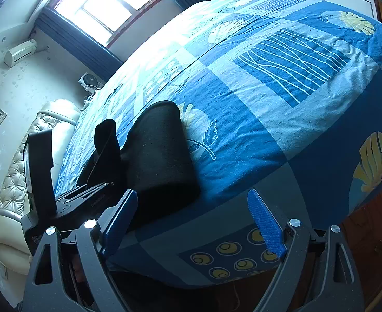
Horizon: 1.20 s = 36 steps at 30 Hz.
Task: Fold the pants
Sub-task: 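Lift the held pants end with the left gripper and fold it over, then open the left gripper and release the pants onto the quilt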
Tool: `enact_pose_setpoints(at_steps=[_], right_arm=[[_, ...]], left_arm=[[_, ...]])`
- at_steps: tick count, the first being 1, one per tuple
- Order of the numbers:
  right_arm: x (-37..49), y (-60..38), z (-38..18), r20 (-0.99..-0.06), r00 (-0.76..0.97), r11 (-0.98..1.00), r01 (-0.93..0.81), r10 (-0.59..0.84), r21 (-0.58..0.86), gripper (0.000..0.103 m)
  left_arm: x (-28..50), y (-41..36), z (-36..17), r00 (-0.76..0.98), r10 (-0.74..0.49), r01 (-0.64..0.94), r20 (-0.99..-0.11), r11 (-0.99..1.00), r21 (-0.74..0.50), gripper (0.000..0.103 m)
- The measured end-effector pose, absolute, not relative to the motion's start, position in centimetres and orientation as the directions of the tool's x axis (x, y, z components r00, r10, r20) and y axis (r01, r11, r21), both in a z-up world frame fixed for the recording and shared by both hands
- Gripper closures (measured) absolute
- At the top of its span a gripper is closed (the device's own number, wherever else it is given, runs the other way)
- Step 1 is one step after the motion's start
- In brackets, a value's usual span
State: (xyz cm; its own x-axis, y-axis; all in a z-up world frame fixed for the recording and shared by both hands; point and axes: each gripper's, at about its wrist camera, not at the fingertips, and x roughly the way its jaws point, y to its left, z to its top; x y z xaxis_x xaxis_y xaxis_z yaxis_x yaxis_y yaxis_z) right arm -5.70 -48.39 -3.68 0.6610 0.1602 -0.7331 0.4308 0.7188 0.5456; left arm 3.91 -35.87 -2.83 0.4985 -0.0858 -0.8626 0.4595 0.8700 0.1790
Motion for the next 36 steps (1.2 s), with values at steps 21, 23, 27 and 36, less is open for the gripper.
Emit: enact_pose_setpoints(at_steps=[21, 23, 27, 36], right_arm=[[-5.1, -48.2, -1.0, -0.675, 0.7, 0.717, 0.345, 0.233, 0.606, 0.017], [-4.0, -47.7, -0.7, -0.653, 0.701, 0.703, 0.311, 0.285, 0.64, 0.017], [-0.5, -46.1, -0.3, -0.641, 0.677, 0.7, 0.258, 0.361, 0.666, 0.017], [7.0, -43.9, -3.2, -0.707, 0.586, 0.724, 0.275, 0.396, 0.633, 0.017]], left_arm=[[0.9, -27.9, 3.4, 0.519, -0.274, 0.467, -0.81, 0.884, 0.0, 0.011], [1.5, -24.5, 3.5, 0.504, -0.29, 0.438, -0.813, 0.898, -0.049, 0.011], [2.8, -17.9, 2.4, 0.514, -0.249, 0.345, -0.821, 0.936, -0.068, 0.011], [3.8, -8.1, -1.1, 0.468, -0.24, 0.209, -0.85, 0.965, -0.157, 0.011]])
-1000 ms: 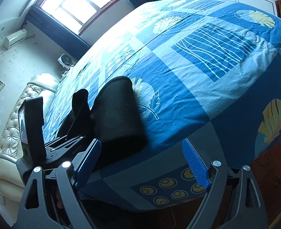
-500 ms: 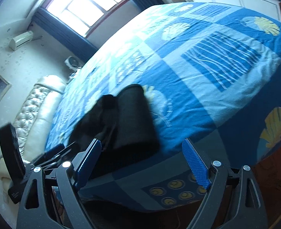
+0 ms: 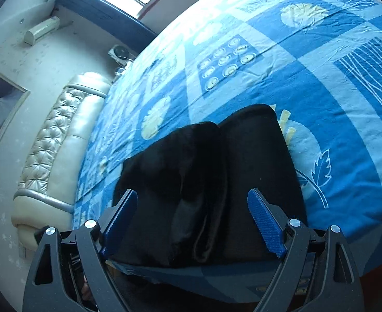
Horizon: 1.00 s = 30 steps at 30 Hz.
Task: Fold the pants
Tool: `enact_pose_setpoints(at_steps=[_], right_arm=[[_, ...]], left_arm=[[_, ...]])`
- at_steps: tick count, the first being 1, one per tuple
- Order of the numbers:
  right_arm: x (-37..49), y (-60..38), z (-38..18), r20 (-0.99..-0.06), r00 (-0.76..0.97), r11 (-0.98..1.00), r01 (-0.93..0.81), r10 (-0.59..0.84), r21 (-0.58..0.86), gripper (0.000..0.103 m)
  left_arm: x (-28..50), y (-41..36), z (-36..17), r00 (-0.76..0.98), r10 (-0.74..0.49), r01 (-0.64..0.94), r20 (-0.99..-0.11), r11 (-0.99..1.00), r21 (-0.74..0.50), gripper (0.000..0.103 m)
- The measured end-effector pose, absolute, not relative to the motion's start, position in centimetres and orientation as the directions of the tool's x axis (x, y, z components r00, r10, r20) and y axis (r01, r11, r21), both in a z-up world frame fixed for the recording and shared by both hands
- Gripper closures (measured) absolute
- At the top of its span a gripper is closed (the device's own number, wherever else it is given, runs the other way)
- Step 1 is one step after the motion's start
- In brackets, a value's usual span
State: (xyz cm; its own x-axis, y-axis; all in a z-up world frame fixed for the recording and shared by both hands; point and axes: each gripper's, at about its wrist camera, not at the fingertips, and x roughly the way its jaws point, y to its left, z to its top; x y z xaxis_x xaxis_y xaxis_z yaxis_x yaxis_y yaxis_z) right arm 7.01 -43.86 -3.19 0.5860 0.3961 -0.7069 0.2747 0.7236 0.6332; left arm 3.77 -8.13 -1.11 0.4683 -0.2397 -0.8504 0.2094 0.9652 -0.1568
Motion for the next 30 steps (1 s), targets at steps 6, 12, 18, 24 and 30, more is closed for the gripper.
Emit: enact_pose_setpoints(at_steps=[6, 12, 18, 24, 30], right_arm=[[7.8, -43.3, -5.3, -0.71, 0.546, 0.691, 0.295, 0.444, 0.66, 0.016], [8.3, -41.6, -5.3, -0.738, 0.522, 0.738, 0.269, 0.429, 0.619, 0.019], [9.5, -38.1, -5.7, -0.82, 0.423, 0.839, 0.211, 0.384, 0.502, 0.075], [8.5, -39.1, -2.6, -0.774, 0.518, 0.847, 0.161, 0.364, 0.506, 0.089], [7.2, -42.0, -0.3, -0.773, 0.57, 0.883, 0.165, 0.279, 0.44, 0.089]], left_arm=[[4.3, -5.3, -3.4, 0.405, -0.328, 0.126, -0.853, 0.944, -0.304, 0.011], [4.3, -5.2, -4.0, 0.382, -0.341, 0.147, -0.859, 0.94, -0.308, 0.011], [4.4, -5.0, -4.3, 0.376, -0.343, 0.143, -0.861, 0.939, -0.312, 0.011], [4.2, -4.8, -4.1, 0.387, -0.345, 0.146, -0.855, 0.939, -0.312, 0.011], [4.0, -5.8, -4.1, 0.373, -0.364, 0.154, -0.854, 0.932, -0.329, 0.011]])
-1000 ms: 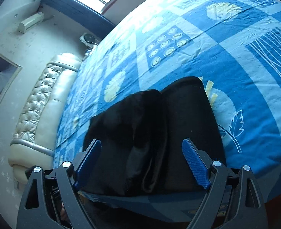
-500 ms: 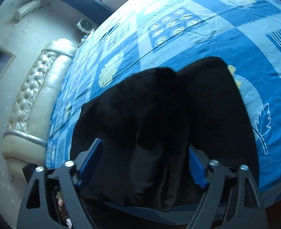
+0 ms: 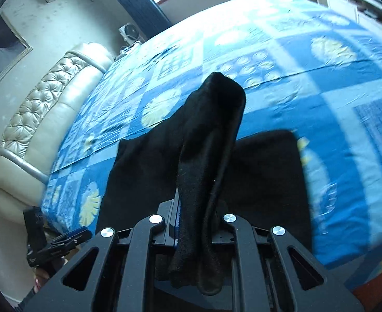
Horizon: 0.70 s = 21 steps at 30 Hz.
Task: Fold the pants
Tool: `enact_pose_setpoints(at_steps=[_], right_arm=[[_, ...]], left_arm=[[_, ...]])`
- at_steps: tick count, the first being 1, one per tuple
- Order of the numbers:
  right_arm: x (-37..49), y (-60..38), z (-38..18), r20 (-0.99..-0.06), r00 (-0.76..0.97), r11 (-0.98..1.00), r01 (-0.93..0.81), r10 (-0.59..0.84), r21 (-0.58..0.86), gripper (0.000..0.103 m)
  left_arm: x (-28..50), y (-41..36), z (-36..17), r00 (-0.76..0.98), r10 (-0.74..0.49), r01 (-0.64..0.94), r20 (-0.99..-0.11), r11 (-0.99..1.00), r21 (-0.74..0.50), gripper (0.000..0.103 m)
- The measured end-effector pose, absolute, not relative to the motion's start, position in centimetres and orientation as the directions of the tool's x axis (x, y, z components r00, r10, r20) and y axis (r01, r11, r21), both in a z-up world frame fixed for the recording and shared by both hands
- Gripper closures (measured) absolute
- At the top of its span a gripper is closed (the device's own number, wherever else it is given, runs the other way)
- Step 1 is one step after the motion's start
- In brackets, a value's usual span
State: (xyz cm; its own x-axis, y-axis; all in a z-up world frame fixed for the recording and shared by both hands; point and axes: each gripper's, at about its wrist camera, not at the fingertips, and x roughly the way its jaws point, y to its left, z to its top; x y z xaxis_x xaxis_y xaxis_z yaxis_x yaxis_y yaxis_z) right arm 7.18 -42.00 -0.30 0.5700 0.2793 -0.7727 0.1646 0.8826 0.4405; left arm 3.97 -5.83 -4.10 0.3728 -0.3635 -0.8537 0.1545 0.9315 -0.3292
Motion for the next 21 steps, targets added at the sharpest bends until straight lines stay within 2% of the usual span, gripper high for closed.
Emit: enact_pose_setpoints(at_steps=[6, 12, 21], right_arm=[[6.3, -45.2, -4.6, -0.814, 0.518, 0.861, 0.255, 0.264, 0.441, 0.089], [5.8, -46.7, -7.0, -0.761, 0.549, 0.778, 0.285, 0.346, 0.56, 0.089], [5.1, -48.0, -7.9, -0.699, 0.575, 0.704, 0.276, 0.426, 0.655, 0.088]], left_arm=[[3.9, -7.8, -4.1, 0.37, -0.355, 0.188, -0.858, 0.934, -0.305, 0.011], [4.2, -8.3, -4.2, 0.377, -0.338, 0.191, -0.862, 0.939, -0.285, 0.011], [4.3, -7.9, -5.2, 0.357, -0.322, 0.176, -0.877, 0.945, -0.276, 0.011]])
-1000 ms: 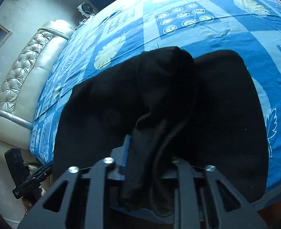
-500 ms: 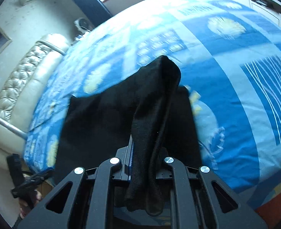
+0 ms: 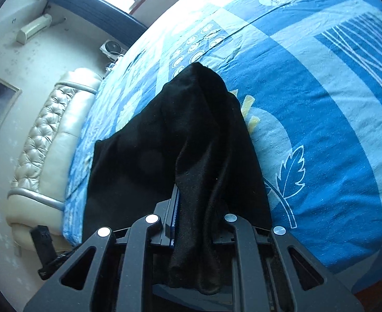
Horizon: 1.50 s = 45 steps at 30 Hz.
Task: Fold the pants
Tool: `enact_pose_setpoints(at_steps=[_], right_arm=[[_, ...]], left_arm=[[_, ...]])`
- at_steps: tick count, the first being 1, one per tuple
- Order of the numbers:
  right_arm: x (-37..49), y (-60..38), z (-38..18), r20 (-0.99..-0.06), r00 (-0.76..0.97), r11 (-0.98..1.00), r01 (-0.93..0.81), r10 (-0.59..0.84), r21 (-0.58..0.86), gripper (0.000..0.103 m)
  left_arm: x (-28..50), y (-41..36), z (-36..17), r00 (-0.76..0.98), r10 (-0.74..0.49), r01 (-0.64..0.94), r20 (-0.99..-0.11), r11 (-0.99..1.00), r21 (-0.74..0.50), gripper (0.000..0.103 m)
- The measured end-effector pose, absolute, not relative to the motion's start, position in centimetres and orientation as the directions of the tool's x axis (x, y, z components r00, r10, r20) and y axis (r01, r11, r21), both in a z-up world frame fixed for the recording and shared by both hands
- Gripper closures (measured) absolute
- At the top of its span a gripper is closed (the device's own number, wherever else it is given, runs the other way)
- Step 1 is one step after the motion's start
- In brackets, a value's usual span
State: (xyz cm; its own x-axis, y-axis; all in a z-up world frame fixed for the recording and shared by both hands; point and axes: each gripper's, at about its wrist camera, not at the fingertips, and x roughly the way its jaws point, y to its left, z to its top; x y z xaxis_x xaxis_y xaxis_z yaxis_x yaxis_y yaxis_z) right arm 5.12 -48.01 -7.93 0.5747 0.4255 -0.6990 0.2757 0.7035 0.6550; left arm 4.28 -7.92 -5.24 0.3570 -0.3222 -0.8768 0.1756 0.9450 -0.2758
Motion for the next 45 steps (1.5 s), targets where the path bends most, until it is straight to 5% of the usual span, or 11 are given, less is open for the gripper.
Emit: enact_pose_setpoints(at_steps=[11, 13, 14, 19, 23, 33, 43, 44, 45], right_arm=[[3.1, -50.8, -6.8, -0.694, 0.605, 0.689, 0.308, 0.389, 0.656, 0.079], [2.4, -51.9, -6.2, -0.712, 0.611, 0.686, 0.353, 0.346, 0.636, 0.064], [1.7, -52.6, -5.7, -0.752, 0.604, 0.705, 0.411, 0.265, 0.578, 0.044], [-0.8, -55.8, -3.7, -0.68, 0.688, 0.61, 0.431, 0.254, 0.665, 0.034], [-2.0, -57.2, -2.2, -0.594, 0.749, 0.545, 0.38, 0.293, 0.748, 0.023], [-0.9, -51.9, -6.8, -0.581, 0.633, 0.494, 0.336, 0.512, 0.802, 0.021], [0.2, -49.2, -8.7, -0.59, 0.571, 0.529, 0.294, 0.571, 0.796, 0.021], [0.2, -49.1, -8.8, -0.585, 0.576, 0.529, 0.287, 0.571, 0.798, 0.02], [0.4, -48.6, -8.8, -0.593, 0.571, 0.549, 0.274, 0.568, 0.79, 0.021]], left_arm=[[4.1, -7.4, -5.2, 0.37, -0.305, 0.17, -0.877, 0.951, -0.259, 0.011], [4.0, -7.2, -5.1, 0.373, -0.302, 0.168, -0.877, 0.952, -0.256, 0.011], [3.9, -7.1, -4.9, 0.374, -0.303, 0.167, -0.877, 0.952, -0.257, 0.011], [4.1, -6.7, -4.0, 0.375, -0.358, 0.171, -0.855, 0.933, -0.316, 0.011], [4.7, -6.5, -3.0, 0.339, -0.516, 0.181, -0.787, 0.856, -0.484, 0.011], [5.6, -10.9, -4.2, 0.224, -0.651, 0.256, -0.725, 0.757, -0.601, 0.011], [6.9, -12.8, -7.2, 0.136, -0.735, 0.166, -0.665, 0.678, -0.716, 0.011], [7.0, -12.9, -7.4, 0.133, -0.747, 0.159, -0.651, 0.664, -0.73, 0.014], [7.2, -13.0, -7.5, 0.129, -0.753, 0.155, -0.645, 0.658, -0.737, 0.032]])
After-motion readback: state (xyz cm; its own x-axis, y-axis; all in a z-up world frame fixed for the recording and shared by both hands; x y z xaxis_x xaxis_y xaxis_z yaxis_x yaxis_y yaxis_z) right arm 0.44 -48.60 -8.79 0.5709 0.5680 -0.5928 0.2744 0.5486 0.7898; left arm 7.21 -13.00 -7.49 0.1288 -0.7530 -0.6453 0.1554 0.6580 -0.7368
